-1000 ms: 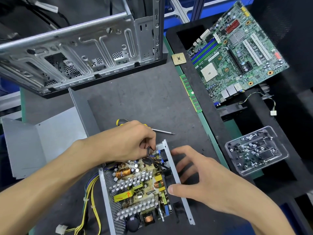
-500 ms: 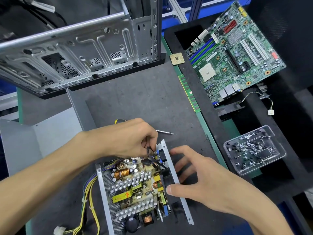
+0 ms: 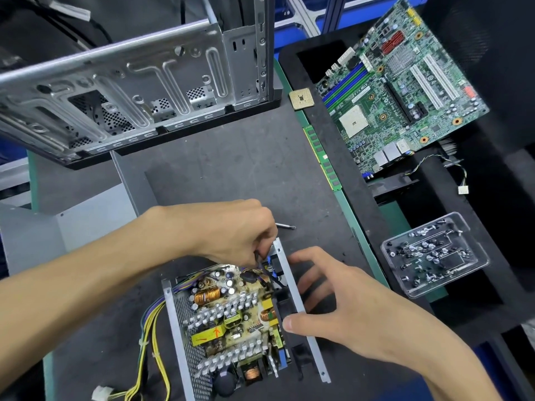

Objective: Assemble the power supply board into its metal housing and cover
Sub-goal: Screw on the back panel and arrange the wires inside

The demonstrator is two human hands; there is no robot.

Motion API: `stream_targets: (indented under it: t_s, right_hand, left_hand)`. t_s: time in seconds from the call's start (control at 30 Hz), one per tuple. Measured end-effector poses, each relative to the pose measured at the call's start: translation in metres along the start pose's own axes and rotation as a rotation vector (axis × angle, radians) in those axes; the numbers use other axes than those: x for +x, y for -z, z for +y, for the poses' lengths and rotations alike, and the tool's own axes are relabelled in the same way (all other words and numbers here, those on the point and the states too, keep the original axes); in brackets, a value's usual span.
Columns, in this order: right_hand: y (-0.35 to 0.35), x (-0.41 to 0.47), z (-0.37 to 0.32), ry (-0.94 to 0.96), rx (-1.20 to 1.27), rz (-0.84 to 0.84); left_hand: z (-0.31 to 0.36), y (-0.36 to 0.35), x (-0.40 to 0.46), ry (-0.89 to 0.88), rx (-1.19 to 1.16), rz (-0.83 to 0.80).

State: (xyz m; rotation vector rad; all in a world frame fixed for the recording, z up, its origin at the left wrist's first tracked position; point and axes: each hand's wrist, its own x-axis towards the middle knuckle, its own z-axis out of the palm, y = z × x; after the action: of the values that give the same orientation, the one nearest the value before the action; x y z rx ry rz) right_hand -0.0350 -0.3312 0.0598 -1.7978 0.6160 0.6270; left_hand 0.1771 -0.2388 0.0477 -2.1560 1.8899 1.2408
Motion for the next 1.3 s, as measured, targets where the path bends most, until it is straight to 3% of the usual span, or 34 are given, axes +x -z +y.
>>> stream_targets:
  t_s: [0.4,0.63,0.73,0.83,0.93,1.0,1.07,1.17,1.23,1.3]
  right_hand:
    - [-0.001,0.001,0.002,0.004,-0.013,0.007]
    - [0.000,0.002,0.000,-0.003,-0.053,0.011]
    - [-0.001,0.004,-0.002,-0.009,-0.050,0.016]
    - [-0.001,0.005,-0.003,-0.011,-0.017,0.030]
    - [-0.003,0.003,-0.001,-0.010,0.020,0.038]
    - [-0.005,0.001,0.001,0.004,0.041,0.053]
    - [-0.009,-0.001,0.002,0.023,0.053,0.092]
    - [-0.017,-0.006,0.005,0.045,0.047,0.193]
    - [-0.020,-0.009,0.006,0.051,0.054,0.228]
    - [-0.020,-0.011,0.009,0.056,0.064,0.212]
  left_hand:
    - [-0.003,0.003,0.004,0.098,-0.179,-0.116]
    - [0.000,-0.006,0.006,0.314,-0.265,-0.103]
    - [0.003,-0.003,0.007,0.382,-0.225,-0.054]
    - [0.003,-0.004,-0.003,0.366,-0.053,0.049]
    - [0.004,-0.014,-0.026,0.343,-0.049,0.191]
    - [0.014,-0.025,-0.050,0.355,-0.137,0.380]
    - [0.035,-0.044,-0.075,0.393,-0.410,0.553]
    - [0.087,-0.078,-0.093,0.435,-0.955,0.424]
    - [0.111,-0.097,-0.089,0.441,-1.019,0.344]
    - [0.123,-0.106,-0.081,0.471,-0.945,0.382]
